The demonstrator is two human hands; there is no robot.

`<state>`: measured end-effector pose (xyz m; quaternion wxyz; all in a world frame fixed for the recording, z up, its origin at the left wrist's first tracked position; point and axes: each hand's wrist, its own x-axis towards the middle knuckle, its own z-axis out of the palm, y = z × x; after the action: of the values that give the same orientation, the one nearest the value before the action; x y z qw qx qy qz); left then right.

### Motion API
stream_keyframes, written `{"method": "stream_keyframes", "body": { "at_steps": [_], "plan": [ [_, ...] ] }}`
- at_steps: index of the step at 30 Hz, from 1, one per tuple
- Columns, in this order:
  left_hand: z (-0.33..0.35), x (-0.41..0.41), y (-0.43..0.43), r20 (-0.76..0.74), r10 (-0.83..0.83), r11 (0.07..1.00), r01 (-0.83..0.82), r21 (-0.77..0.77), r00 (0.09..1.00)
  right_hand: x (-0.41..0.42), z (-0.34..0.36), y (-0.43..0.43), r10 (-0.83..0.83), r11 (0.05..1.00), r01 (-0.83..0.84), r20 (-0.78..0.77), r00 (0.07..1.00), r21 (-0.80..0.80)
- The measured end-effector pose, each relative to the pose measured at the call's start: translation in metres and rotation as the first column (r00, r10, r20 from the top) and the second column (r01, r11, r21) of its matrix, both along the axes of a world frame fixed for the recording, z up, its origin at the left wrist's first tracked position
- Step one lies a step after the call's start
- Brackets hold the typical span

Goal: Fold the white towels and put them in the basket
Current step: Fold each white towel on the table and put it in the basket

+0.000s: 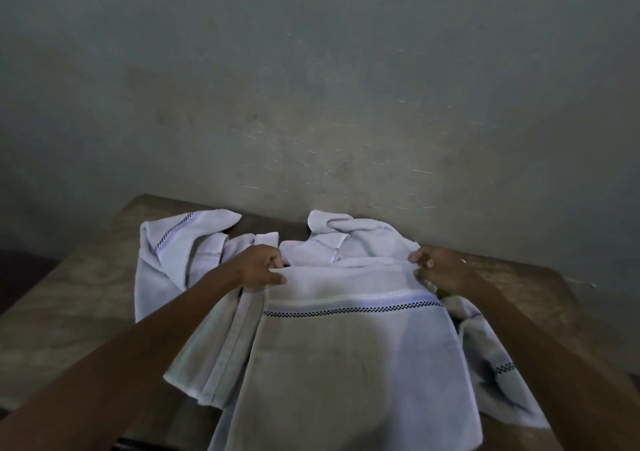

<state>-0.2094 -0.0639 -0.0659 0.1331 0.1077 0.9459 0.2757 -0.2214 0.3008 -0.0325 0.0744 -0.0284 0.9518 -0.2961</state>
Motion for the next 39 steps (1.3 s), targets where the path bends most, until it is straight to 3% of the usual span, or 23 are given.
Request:
{"method": "stream_keyframes", "body": {
  "at_steps": [2, 6, 12, 21, 28, 32, 36, 39],
  "plan": [
    [0.003, 0.0, 0.001, 0.005, 0.006, 1.0, -0.006, 0.008, 1.0, 0.0, 0.002, 0.002, 0.025, 1.0, -0.025, -0.007, 1.0, -0.001],
    [0.017, 0.007, -0.001, 0.039, -0.005, 1.0, 0.004, 0.031, 0.999, -0.001, 0.015, 0.005, 0.068, 0.987, -0.067, 0.001, 0.998, 0.146],
    [0.068, 0.031, 0.002, 0.118, -0.092, 0.991, 0.102, -0.082, 0.989, 0.023, 0.069, 0.005, 0.212, 0.944, -0.189, -0.062, 0.975, 0.269],
    [0.144, 0.111, -0.01, -0.154, -0.105, 0.98, 0.129, 0.153, 0.982, 0.106, 0.144, 0.016, 0.244, 0.961, -0.203, -0.23, 0.942, 0.189],
    [0.125, 0.17, -0.02, -0.36, 0.034, 0.943, 0.089, 0.319, 0.932, 0.17, 0.137, 0.02, 0.211, 0.974, -0.19, -0.194, 0.958, 0.119],
    [0.118, 0.188, -0.017, -0.455, 0.031, 0.965, 0.092, 0.247, 0.89, 0.183, 0.131, 0.02, 0.206, 0.977, -0.191, -0.203, 0.957, 0.091],
    [0.116, 0.19, -0.017, -0.462, 0.036, 0.964, 0.091, 0.249, 0.886, 0.193, 0.136, 0.015, 0.276, 0.96, -0.243, -0.323, 0.905, 0.14],
    [0.119, 0.19, -0.023, -0.436, 0.066, 0.943, 0.087, 0.321, 0.898, 0.2, 0.14, 0.013, 0.368, 0.912, -0.287, -0.273, 0.889, 0.294]
  ]
}}
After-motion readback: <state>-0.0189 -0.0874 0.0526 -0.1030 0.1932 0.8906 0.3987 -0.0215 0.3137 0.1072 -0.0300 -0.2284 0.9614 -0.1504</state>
